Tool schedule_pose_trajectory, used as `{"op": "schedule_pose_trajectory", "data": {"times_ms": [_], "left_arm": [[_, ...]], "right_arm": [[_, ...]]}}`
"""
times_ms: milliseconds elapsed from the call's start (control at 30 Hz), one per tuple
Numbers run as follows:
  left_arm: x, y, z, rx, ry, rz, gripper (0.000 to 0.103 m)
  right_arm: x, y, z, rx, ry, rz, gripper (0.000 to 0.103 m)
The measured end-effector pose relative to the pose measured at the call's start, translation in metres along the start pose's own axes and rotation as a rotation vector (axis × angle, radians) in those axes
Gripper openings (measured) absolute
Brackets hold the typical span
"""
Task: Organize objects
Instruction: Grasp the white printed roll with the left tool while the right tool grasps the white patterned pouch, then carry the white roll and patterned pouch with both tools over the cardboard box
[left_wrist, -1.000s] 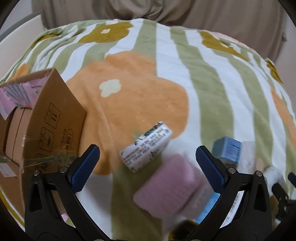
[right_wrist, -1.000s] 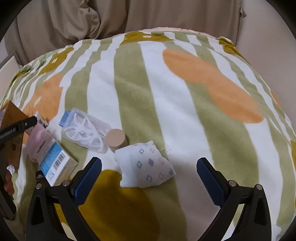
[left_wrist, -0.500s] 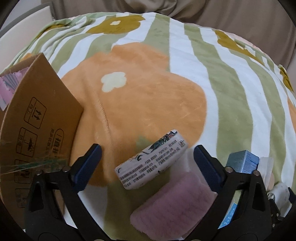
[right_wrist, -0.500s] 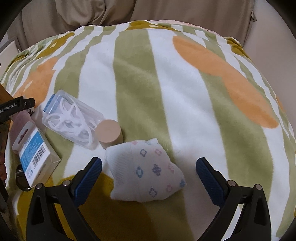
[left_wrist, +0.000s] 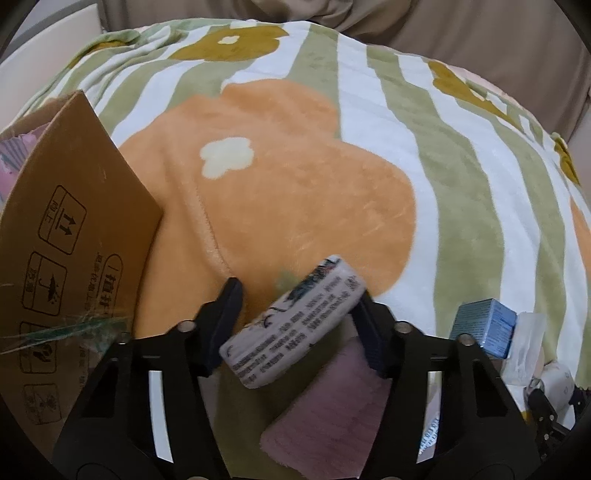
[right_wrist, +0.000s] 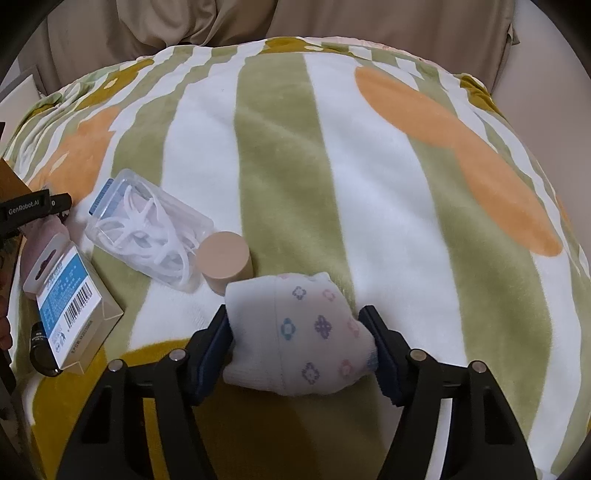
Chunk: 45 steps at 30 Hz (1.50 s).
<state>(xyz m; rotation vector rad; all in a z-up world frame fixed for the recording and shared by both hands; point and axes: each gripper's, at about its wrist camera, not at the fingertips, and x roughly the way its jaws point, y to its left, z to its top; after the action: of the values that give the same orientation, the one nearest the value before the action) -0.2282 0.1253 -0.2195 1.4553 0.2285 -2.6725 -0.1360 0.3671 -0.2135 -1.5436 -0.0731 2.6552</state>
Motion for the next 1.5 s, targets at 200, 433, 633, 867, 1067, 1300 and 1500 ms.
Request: {"op": "schedule_pose_trajectory", "data": {"times_ms": [200, 433, 633, 867, 1067, 1300, 1500], "left_arm": [[-0.003, 0.001, 0.0, 0.0, 0.006, -0.012, 0.052], [-0.013, 0.004, 0.003, 0.004, -0.006, -0.024, 0.05], [-0.027, 0.007, 0.009, -0.003, -0.029, -0.043, 0.05], [-0.054, 0.006, 0.017, 0.011, -0.066, -0.079, 0.05], [-0.083, 0.007, 0.029, 0.024, -0.107, -0.118, 0.05], [-0.127, 0.019, 0.045, 0.027, -0.169, -0.155, 0.05], [-0.162, 0.045, 0.061, 0.021, -0.215, -0.167, 0.05]], "right_arm": [[-0.002, 0.001, 0.0, -0.001, -0.001, -0.004, 0.064], [-0.006, 0.0, 0.002, 0.013, -0.008, 0.003, 0.062], [-0.016, -0.001, 0.005, 0.034, -0.026, 0.008, 0.061], [-0.035, 0.0, 0.013, 0.047, -0.06, 0.002, 0.06], [-0.06, 0.004, 0.024, 0.037, -0.105, -0.011, 0.06], [-0.1, 0.022, 0.043, 0.01, -0.167, -0.017, 0.06], [-0.13, 0.047, 0.059, -0.019, -0.217, 0.009, 0.06]]}}
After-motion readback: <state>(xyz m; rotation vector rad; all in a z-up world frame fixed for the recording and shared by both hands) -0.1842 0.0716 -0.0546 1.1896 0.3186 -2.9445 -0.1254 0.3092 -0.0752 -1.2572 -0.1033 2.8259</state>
